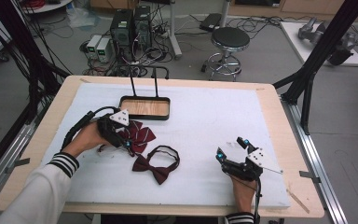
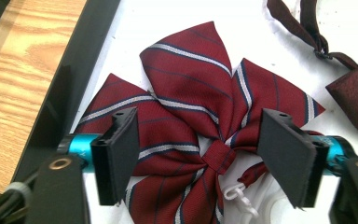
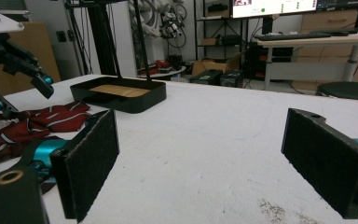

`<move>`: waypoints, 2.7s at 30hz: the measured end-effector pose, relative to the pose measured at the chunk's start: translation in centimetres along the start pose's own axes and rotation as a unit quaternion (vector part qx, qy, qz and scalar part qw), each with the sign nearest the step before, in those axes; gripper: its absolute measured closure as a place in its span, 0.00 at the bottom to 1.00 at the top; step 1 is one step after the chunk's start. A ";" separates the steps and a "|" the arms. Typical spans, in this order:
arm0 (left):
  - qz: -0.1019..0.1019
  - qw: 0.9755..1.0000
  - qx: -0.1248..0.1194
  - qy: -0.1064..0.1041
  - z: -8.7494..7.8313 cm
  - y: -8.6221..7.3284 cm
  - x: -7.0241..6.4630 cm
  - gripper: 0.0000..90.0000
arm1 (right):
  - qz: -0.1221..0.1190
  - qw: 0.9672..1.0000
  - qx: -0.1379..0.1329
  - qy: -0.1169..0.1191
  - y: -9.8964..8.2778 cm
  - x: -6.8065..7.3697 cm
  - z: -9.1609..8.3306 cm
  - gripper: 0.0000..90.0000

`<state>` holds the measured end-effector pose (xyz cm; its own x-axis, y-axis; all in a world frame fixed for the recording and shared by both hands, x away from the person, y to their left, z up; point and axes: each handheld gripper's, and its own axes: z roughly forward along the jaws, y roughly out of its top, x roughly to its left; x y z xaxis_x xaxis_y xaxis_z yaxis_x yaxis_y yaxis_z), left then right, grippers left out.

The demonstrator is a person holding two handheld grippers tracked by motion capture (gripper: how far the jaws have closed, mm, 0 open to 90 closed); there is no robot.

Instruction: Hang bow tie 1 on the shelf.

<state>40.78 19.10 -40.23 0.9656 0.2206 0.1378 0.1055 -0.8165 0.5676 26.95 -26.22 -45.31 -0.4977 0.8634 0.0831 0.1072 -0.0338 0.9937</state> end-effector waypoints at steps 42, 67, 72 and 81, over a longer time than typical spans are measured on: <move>0.042 0.996 0.070 -0.024 0.7 0.0 0.1 0.61 | 0.002 1.000 0.001 0.000 0.0 0.0 0.0 0.11; 0.028 0.995 0.080 -0.055 1.3 -0.1 0.0 0.78 | 0.000 1.000 0.000 0.000 0.0 0.0 0.0 0.11; 0.027 0.995 0.082 -0.056 1.2 -0.1 0.0 0.81 | 0.001 1.000 0.000 0.000 0.0 0.0 0.0 0.11; 0.020 0.996 0.072 -0.043 0.9 -0.2 -0.1 0.82 | 0.000 1.000 -0.001 -0.001 0.0 -0.1 0.0 0.11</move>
<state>40.93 18.76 -41.12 0.9860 0.1446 0.0835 0.0937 -0.8928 0.4406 26.98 -26.26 -45.33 -0.4964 0.8641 0.0836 0.1066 -0.0349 0.9937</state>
